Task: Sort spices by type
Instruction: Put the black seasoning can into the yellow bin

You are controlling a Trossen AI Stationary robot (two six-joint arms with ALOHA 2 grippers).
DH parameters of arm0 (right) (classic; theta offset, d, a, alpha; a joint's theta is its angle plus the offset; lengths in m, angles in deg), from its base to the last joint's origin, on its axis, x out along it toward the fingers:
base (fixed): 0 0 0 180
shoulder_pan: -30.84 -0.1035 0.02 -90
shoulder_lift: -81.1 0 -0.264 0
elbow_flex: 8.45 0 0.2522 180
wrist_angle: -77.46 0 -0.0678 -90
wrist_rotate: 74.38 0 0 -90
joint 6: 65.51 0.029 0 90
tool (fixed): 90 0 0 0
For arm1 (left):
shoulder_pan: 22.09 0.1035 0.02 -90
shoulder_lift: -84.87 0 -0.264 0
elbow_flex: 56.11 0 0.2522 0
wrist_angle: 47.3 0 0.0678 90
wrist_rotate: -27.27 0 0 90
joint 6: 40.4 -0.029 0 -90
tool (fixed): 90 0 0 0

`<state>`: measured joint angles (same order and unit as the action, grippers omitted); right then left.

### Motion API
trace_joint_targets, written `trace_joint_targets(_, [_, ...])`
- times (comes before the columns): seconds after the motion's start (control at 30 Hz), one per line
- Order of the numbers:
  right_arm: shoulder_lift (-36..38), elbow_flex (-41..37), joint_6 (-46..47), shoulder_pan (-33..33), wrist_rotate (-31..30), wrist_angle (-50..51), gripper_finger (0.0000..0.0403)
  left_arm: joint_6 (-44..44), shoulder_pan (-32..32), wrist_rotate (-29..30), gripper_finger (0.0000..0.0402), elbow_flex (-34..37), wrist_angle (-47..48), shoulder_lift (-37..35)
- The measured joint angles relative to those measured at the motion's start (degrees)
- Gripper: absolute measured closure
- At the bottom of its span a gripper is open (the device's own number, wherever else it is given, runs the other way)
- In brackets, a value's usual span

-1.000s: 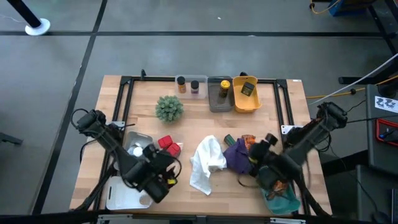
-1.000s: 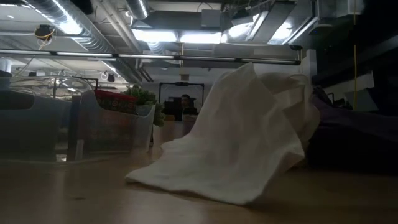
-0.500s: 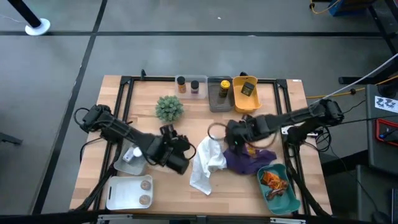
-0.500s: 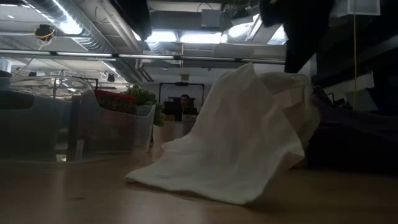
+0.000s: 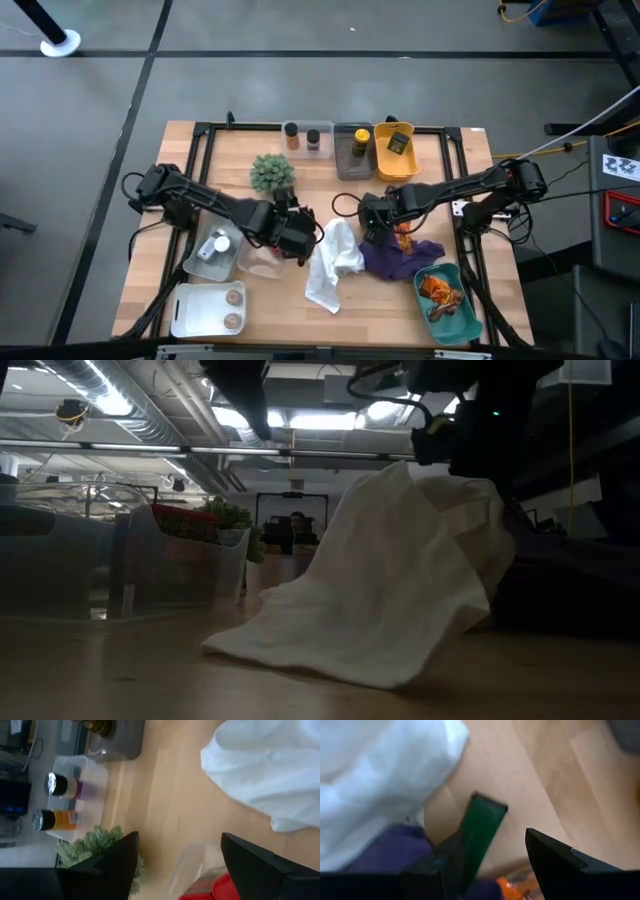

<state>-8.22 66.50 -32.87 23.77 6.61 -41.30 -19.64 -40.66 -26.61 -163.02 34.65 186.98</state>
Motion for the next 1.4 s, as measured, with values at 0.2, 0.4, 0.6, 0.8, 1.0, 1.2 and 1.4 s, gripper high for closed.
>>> trace_joint_targets(0.2, [-0.2, -1.1, 0.0, 0.0, 1.1, -1.0, 0.0196, -1.7, 1.2, 0.0, 0.0137, 0.0, -1.9, 0.0])
trace_joint_targets(0.4, [-1.9, -1.0, 0.0, 0.0, 1.7, -1.9, 0.0196, -1.3, 1.5, 0.0, 0.0137, 0.0, -2.0, 0.0])
trace_joint_targets(0.6, [-4.9, -1.0, -0.3, 0.0, 1.1, -2.4, 0.0196, -1.5, 1.4, -1.6, 0.0137, 0.0, -3.3, 0.0])
trace_joint_targets(0.8, [-7.9, -1.0, -0.6, 0.0, 1.1, -3.1, 0.0203, -2.7, 1.4, -2.5, 0.0137, 0.0, -3.6, 0.0])
trace_joint_targets(1.0, [-7.7, -1.0, -2.4, 0.0, 0.6, -4.4, 0.0281, -1.2, 1.0, -2.5, 0.0137, 0.0, -6.6, 0.0])
trace_joint_targets(1.2, [-5.4, 0.8, -5.4, 0.0, -3.0, -3.2, 0.0294, -2.0, 1.4, -2.5, 0.0137, 0.0, -8.6, 0.0])
trace_joint_targets(1.4, [-1.4, 4.3, -8.4, 0.0, -5.0, -2.8, 0.0294, -5.8, 2.7, -2.5, 0.0137, 0.0, -15.5, 0.0])
